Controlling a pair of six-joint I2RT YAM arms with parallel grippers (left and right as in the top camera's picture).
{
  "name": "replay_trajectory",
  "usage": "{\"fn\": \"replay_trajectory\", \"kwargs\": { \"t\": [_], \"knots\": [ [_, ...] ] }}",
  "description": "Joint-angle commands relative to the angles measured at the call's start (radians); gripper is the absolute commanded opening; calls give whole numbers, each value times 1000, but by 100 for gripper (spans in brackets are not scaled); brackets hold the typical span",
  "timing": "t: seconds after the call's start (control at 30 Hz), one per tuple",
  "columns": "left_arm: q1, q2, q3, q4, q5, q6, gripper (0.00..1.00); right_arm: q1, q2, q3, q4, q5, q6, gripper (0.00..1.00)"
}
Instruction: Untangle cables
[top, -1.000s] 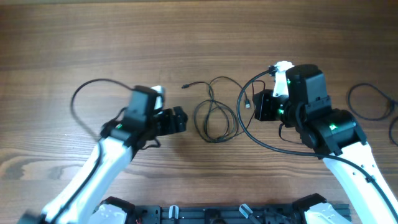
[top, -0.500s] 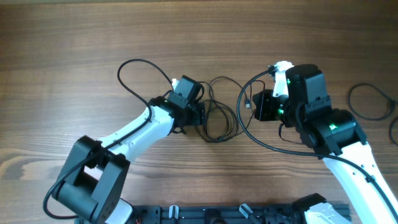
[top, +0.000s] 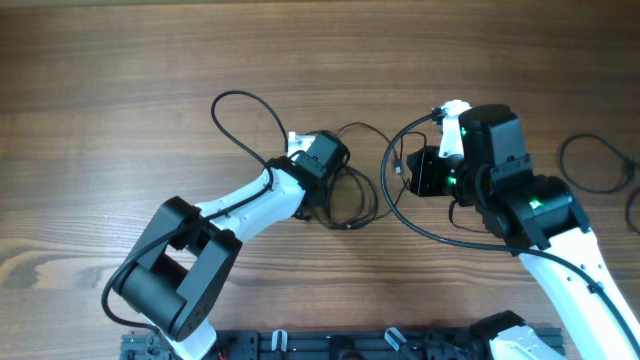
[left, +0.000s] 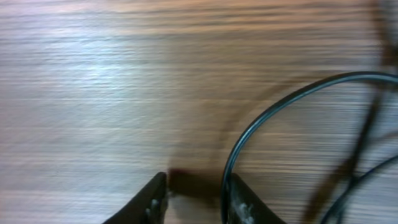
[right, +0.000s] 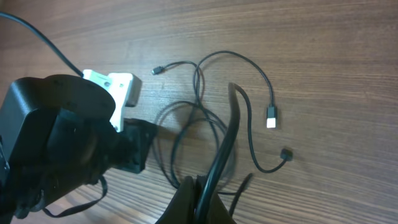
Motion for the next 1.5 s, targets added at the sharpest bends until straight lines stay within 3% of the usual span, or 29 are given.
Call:
{"fn": "replay_trajectory", "kwargs": {
  "t": [0.0, 0.03, 0.07, 0.1, 0.13, 0.23, 0.3, 0.37, 0.43, 0.53, 0.67, 0.77, 0.87, 0.97, 1.13, 1.23, 1.3, 1.33, 1.37, 1.47],
  "knots": [
    [15, 59, -33, -95, -111, -33, 27, 0, 0, 8, -6, 25, -18, 4],
    [26, 59, -33, -116, -111, -40, 20, 0, 0, 8, -10, 25, -19, 4],
    [43, 59, -33, -138, -111, -53, 7, 0, 0, 8, -13, 26, -19, 4],
    [64, 59, -33, -162, -110, -74, 4, 0, 0, 8, -16, 26, -19, 4],
    [128, 57, -33, -211, -110, -141, 4, 0, 0, 8, -23, 29, -37, 4],
    [215, 31, -32, -233, -99, -168, 4, 0, 0, 8, -36, 86, -36, 4],
    [304, -30, -32, -253, -59, -168, 4, -1, 0, 8, -45, 227, -16, 4],
    [425, -137, -32, -269, 7, -167, 4, -30, -2, 9, -61, 551, 156, 4],
    [534, -238, -33, -274, 63, -167, 4, -82, -1, 9, -94, 752, 279, 4],
    [714, -395, -33, -274, 180, -167, 4, -226, -1, 8, -134, 829, 385, 4],
    [933, -527, -33, -274, 300, -167, 4, -417, 16, 8, -132, 670, 362, 4],
    [1051, -543, -33, -275, 409, -162, 4, -468, 73, 8, -115, 456, 311, 4],
    [1059, -531, -33, -275, 526, -147, 4, -449, 139, -2, -35, 154, 122, 4],
    [1020, -525, -33, -266, 665, -56, 4, -375, 231, -37, 94, -208, -77, 4],
    [920, -525, -33, -266, 681, -5, 4, -203, 340, -40, 147, -260, -192, 5],
    [872, -525, -33, -262, 680, -5, 4, -103, 410, -40, 165, -259, -249, 19],
    [856, -525, -33, -262, 680, -4, 4, -76, 447, -40, 180, -260, -243, 34],
    [855, -525, -33, -262, 680, -1, 4, -68, 464, -40, 188, -263, -241, 43],
    [855, -525, -33, -262, 680, -1, 4, -63, 480, -40, 190, -278, -231, 71],
    [855, -525, -33, -262, 680, -1, 4, -49, 508, -41, 190, -359, -220, 89]
  ]
}}
